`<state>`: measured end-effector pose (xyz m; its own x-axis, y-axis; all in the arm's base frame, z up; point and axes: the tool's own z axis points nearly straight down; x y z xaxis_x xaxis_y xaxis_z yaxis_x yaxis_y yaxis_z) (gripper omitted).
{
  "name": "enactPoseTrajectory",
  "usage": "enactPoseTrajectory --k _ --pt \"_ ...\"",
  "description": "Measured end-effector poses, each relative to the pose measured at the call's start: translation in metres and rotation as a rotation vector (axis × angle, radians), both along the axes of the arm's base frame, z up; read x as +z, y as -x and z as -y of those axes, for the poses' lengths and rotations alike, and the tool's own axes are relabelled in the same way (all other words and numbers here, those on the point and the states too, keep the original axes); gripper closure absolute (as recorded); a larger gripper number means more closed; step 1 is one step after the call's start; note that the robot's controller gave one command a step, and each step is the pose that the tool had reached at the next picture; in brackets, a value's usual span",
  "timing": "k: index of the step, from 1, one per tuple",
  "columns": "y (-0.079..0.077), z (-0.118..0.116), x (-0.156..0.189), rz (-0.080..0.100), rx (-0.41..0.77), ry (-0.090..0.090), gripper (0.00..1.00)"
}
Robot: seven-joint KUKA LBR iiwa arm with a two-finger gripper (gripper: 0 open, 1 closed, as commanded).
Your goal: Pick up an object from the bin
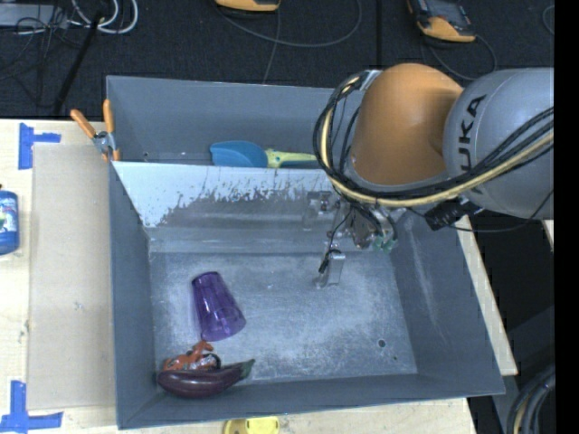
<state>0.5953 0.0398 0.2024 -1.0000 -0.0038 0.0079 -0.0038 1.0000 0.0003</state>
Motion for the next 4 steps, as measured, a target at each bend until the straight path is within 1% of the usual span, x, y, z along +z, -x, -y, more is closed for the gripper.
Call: enactPoseTrajectory --k 1,2,3,4 --pt "-0.001 0.0 0.005 0.007 -0.001 0.0 0.0" --pt "0.006 -0.049 -0.05 0.013 -0.079 0.0 0.0" --pt "0.032 -0.071 -0.071 0.002 0.021 0.0 0.0" --pt "0.028 -0.085 -0.11 0.01 0.017 0.0 0.0"
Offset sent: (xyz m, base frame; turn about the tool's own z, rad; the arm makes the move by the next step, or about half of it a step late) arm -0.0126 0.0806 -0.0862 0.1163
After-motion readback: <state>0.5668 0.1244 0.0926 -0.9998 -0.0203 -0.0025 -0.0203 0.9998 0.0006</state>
